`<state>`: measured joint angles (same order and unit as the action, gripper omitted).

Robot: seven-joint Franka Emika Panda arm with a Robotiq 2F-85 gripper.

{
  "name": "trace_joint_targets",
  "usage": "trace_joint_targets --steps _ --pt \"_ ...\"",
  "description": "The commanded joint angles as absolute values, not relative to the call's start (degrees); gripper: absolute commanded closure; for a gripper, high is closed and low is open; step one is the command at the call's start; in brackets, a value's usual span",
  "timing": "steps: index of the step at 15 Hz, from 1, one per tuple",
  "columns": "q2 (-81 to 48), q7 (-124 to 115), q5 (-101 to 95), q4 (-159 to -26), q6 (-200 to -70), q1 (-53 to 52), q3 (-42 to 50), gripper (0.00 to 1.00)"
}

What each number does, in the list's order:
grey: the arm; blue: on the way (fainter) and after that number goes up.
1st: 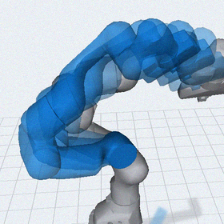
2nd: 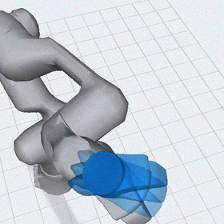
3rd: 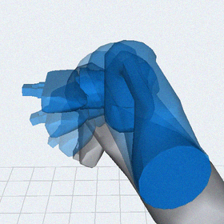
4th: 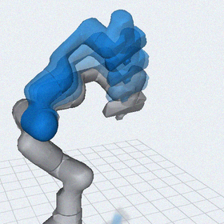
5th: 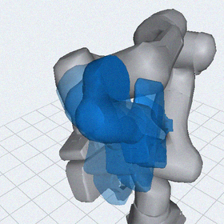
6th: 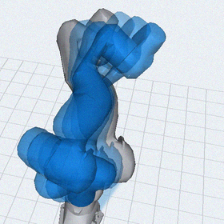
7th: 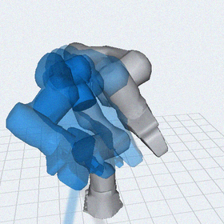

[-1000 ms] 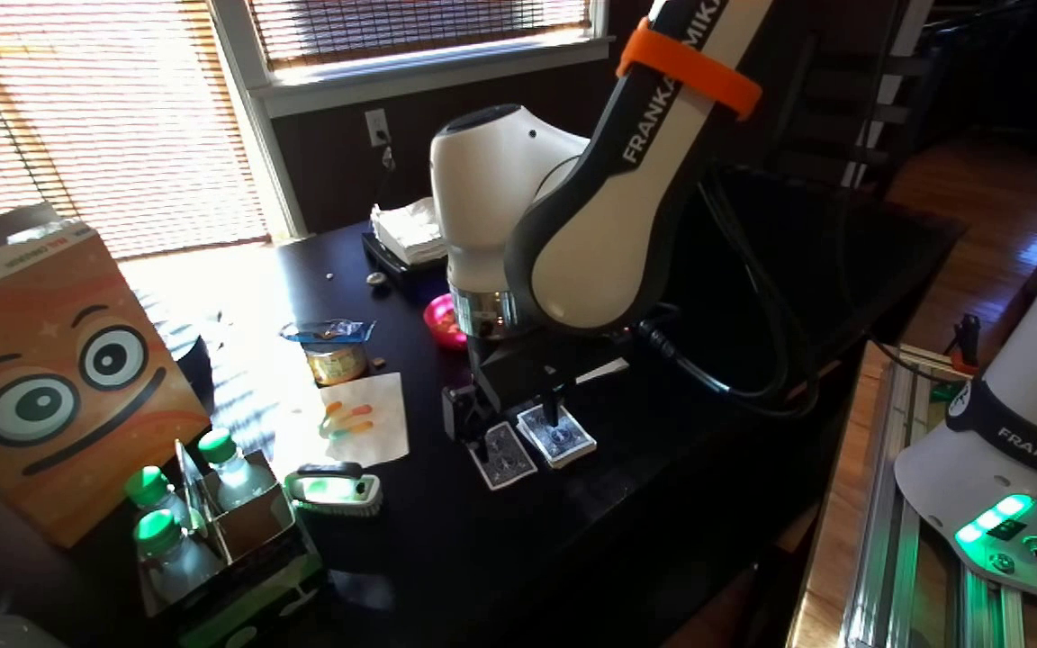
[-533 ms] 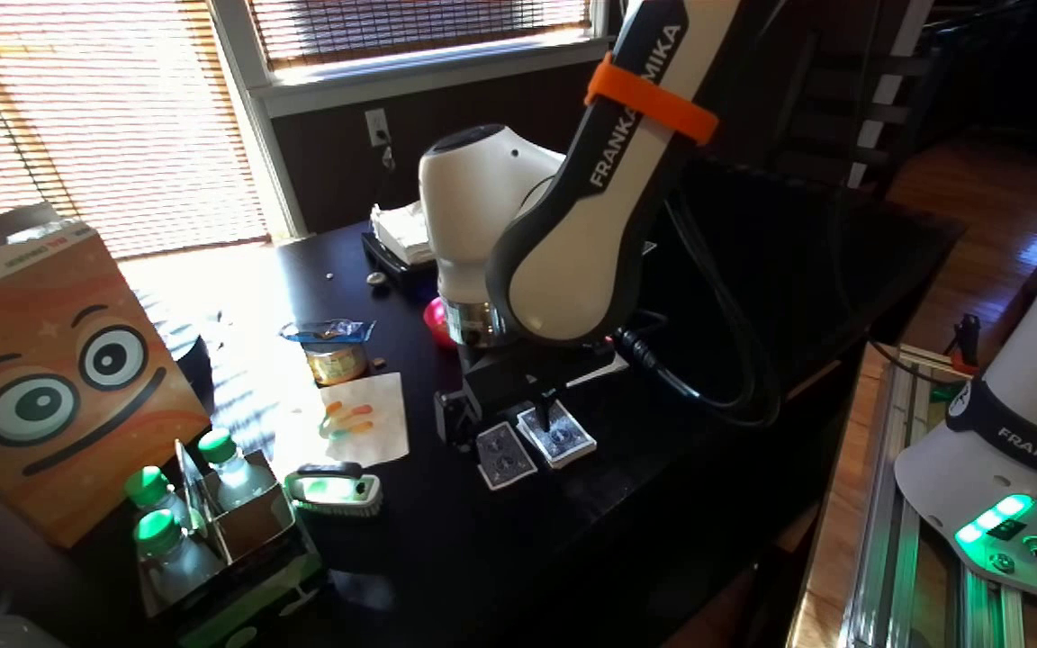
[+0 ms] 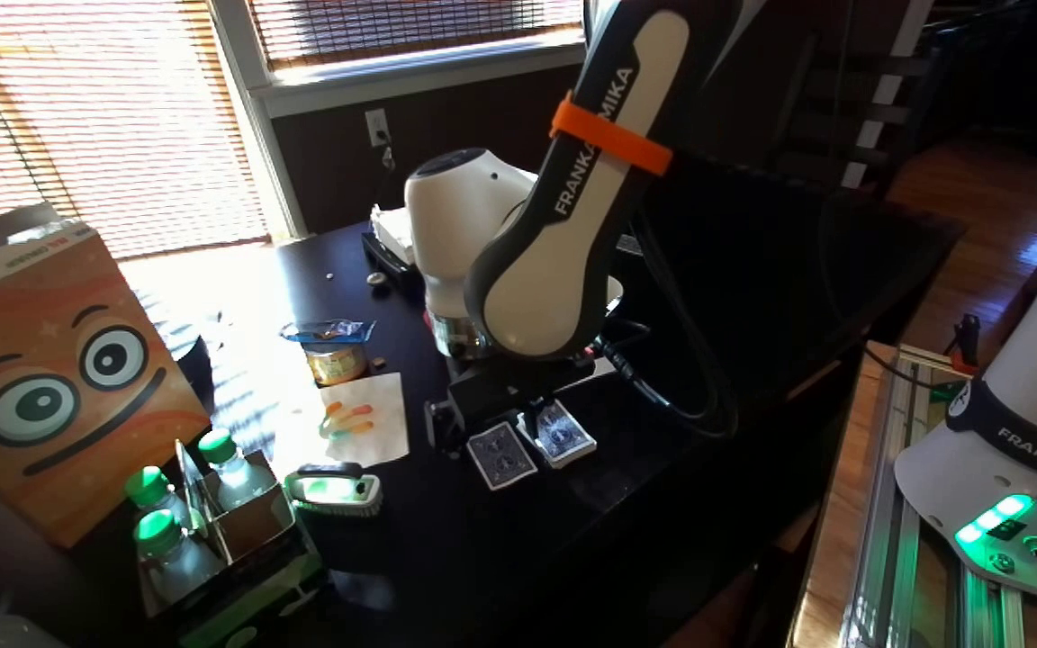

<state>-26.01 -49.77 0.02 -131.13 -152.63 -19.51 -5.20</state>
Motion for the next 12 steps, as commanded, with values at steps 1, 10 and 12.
trace_joint_targets --steps 1,10,12 --pt "-28.1 -50.2 1.2 -129.1 -152.5 -20.5 -4.6 0.0" --pt "-29.4 -49.7 1.7 -128.2 -152.6 -20.3 -4.7 0.06" --pt "-29.5 -49.7 1.7 -128.1 -152.6 -20.3 -4.7 0.09"
